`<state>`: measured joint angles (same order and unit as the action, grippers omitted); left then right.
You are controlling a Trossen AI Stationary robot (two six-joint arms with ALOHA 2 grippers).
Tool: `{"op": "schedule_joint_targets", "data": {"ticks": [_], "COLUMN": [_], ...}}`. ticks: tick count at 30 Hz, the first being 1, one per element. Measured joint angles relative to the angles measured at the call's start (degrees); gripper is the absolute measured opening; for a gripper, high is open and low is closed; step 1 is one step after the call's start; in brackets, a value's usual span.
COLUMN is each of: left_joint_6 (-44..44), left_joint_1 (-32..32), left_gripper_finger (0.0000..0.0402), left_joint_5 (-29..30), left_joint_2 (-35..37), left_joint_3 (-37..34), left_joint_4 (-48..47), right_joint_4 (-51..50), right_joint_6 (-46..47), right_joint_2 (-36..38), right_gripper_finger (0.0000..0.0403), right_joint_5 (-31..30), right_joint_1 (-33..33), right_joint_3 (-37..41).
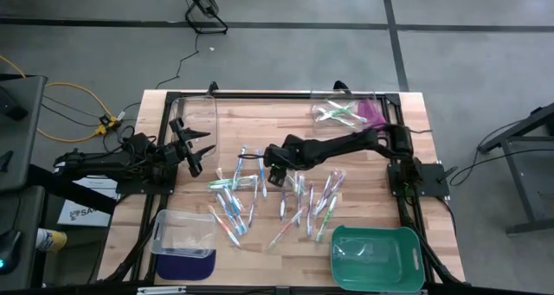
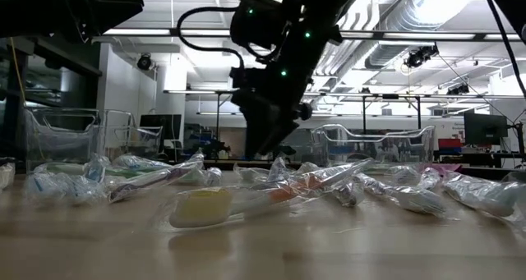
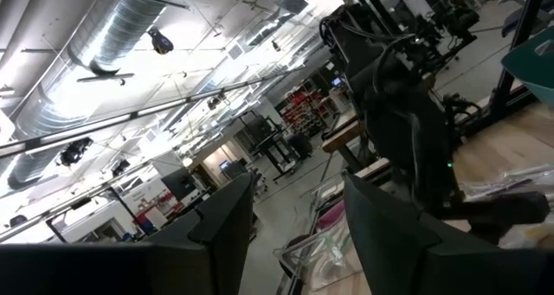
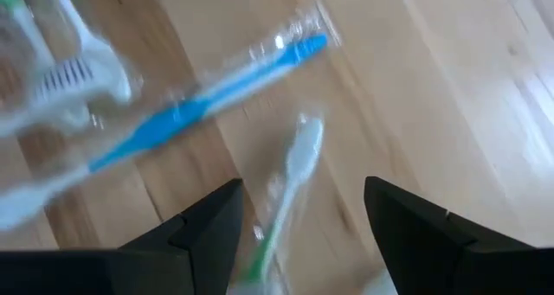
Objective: Pick & Place Toothbrushes
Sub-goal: Put the green toothbrush into the top right transparent bin
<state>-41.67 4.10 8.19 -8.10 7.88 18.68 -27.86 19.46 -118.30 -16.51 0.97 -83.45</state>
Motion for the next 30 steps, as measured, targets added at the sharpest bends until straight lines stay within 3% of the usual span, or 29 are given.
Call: {"op": "schedule_joint_targets", "data": {"ticks": [14,30], "left_joint_6": [0.0,0.0], "left_joint_1": [0.0,0.0], "left_gripper_finger": [0.0177,0.0177], "left_joint_5": [0.1,0.3], "left_joint_2": [0.0,0.0], "left_joint_3": [0.0,0.0], "left_joint_4": [-0.4,-0.4], "right_joint_4": [0.0,0.1], "right_joint_6": [-1.7,-1.4], "right_joint_2": [-3.8,-3.8], "right_gripper_finger": [0.022,0.0058], "right_joint_5": [0.3,5.1], "right_joint_1": [-0.1,0.4], "right_joint_3": [0.0,0.0]}}
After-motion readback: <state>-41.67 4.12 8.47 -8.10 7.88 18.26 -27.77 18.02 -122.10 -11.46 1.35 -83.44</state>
